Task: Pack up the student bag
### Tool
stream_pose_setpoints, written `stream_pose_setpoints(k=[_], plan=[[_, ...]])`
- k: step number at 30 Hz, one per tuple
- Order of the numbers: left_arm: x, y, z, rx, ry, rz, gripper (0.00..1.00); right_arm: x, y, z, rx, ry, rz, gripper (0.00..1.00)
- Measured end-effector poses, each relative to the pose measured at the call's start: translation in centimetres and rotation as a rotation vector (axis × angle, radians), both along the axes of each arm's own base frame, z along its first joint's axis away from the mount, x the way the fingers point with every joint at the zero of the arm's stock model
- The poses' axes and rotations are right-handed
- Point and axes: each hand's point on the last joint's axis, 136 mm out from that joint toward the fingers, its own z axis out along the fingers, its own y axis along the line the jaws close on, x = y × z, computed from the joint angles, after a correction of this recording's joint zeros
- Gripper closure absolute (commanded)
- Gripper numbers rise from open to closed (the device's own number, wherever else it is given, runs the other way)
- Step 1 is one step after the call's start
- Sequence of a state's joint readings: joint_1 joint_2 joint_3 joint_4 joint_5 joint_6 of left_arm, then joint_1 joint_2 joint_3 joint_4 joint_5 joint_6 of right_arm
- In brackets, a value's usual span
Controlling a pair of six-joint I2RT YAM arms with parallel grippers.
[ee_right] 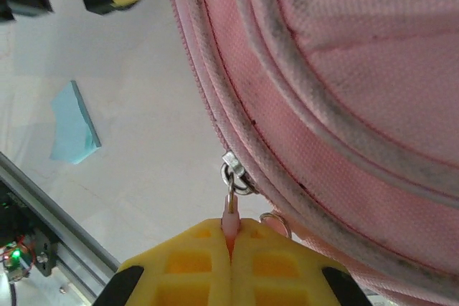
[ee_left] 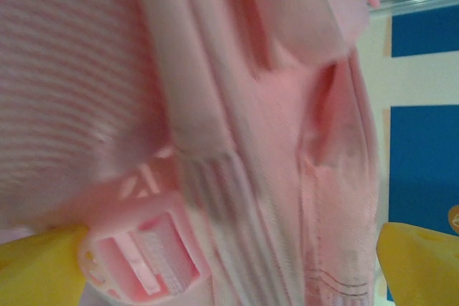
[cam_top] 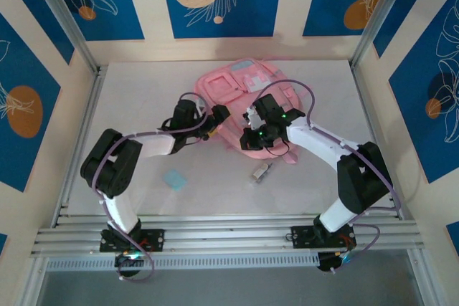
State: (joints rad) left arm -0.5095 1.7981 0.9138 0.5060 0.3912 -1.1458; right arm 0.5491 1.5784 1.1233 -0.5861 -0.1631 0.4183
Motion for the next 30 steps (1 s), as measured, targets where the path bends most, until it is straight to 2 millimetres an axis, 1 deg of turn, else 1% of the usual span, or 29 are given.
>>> stream_pose_setpoints(k=[1,2,4,5,7,9,10,12,15,17,21,23,26,30], plan=[[-0.1,-0.6,-0.1,-0.005,-0.003,-0.006,0.00,0.0,0.0,0.0,0.003,0.004,-0.002,1.00],[-0.1,-1.2,-0.3,-0.009,-0.003,-0.010,0.03,0.0,0.0,0.0,0.006,0.007,-0.004,1.00],[0.4,-2.1,-0.8,-0.024,0.003,-0.003,0.18,-0.1,0.1,0.0,0.012,0.018,-0.011,1.00],[0.7,-2.4,-1.0,-0.029,0.001,-0.003,0.27,-0.2,0.1,0.0,0.015,0.022,-0.012,1.00],[1.3,-3.0,-1.7,-0.048,0.012,0.001,0.53,-0.3,0.0,-0.3,0.015,0.031,-0.018,1.00],[1.5,-3.4,-1.9,-0.069,0.018,-0.006,0.74,-0.5,-0.2,-0.6,0.005,0.040,-0.021,1.00],[1.5,-3.6,-1.9,-0.076,0.018,-0.014,0.84,-0.6,-0.5,-0.9,-0.007,0.048,-0.026,1.00],[1.4,-3.8,-2.1,-0.092,0.028,-0.024,1.00,-0.6,-1.3,-1.2,-0.034,0.056,-0.040,1.00],[1.2,-3.8,-2.1,-0.098,0.035,-0.043,1.00,-1.0,-2.3,-1.6,-0.067,0.077,-0.038,1.00],[1.0,-4.0,-2.1,-0.096,0.031,-0.066,1.00,-1.5,-3.3,-1.8,-0.098,0.108,-0.041,1.00],[1.0,-3.7,-2.1,-0.077,0.027,-0.107,1.00,-1.6,-5.3,-1.6,-0.154,0.135,-0.055,1.00],[1.3,-3.2,-2.2,-0.069,0.026,-0.118,1.00,-1.4,-6.9,-1.6,-0.200,0.151,-0.083,1.00],[1.7,-1.9,-2.4,-0.058,0.032,-0.137,1.00,-0.7,-9.5,-1.6,-0.262,0.157,-0.144,1.00],[2.3,-0.5,-2.3,-0.043,0.041,-0.167,1.00,0.4,-11.5,-1.0,-0.319,0.131,-0.187,1.00]])
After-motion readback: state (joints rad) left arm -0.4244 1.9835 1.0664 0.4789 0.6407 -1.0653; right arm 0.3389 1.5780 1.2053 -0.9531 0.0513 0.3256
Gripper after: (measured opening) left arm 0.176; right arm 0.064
